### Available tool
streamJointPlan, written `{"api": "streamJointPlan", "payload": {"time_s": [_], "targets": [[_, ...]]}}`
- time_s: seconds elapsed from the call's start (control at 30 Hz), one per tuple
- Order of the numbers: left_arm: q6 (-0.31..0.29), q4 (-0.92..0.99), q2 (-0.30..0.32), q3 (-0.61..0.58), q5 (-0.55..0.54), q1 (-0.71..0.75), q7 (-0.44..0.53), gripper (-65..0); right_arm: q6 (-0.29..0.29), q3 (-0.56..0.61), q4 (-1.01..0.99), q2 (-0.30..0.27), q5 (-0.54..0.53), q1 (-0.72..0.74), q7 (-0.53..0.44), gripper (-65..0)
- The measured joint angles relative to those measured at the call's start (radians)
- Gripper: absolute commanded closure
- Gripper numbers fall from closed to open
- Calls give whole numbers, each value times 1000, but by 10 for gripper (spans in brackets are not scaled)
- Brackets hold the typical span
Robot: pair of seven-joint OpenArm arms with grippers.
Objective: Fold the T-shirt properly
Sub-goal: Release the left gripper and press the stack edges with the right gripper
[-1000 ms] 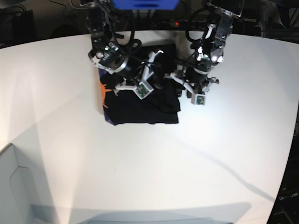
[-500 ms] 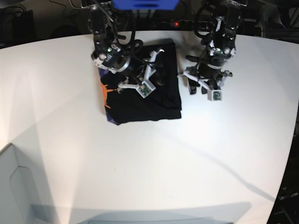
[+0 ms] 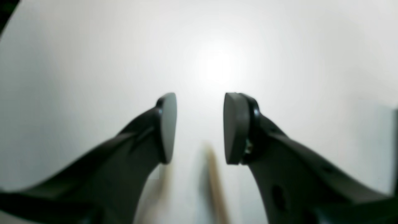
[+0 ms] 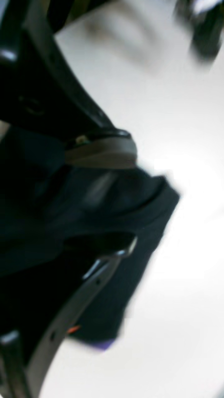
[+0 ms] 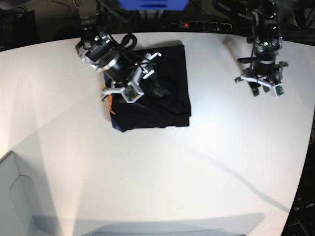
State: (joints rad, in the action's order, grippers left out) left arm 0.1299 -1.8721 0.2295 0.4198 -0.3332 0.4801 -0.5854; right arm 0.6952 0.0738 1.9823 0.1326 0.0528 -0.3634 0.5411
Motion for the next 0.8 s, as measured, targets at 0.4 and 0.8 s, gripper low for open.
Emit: {"api": "streamJointPlan", "payload": {"time_s": [0.4, 0.8], "targets": [[0, 0, -6, 69, -4, -9, 6, -243, 0, 125, -137, -58, -6, -46, -4, -337], [0, 0, -1, 83, -8, -9, 6, -243, 0, 429, -40, -166, -4, -64, -10, -335]]}}
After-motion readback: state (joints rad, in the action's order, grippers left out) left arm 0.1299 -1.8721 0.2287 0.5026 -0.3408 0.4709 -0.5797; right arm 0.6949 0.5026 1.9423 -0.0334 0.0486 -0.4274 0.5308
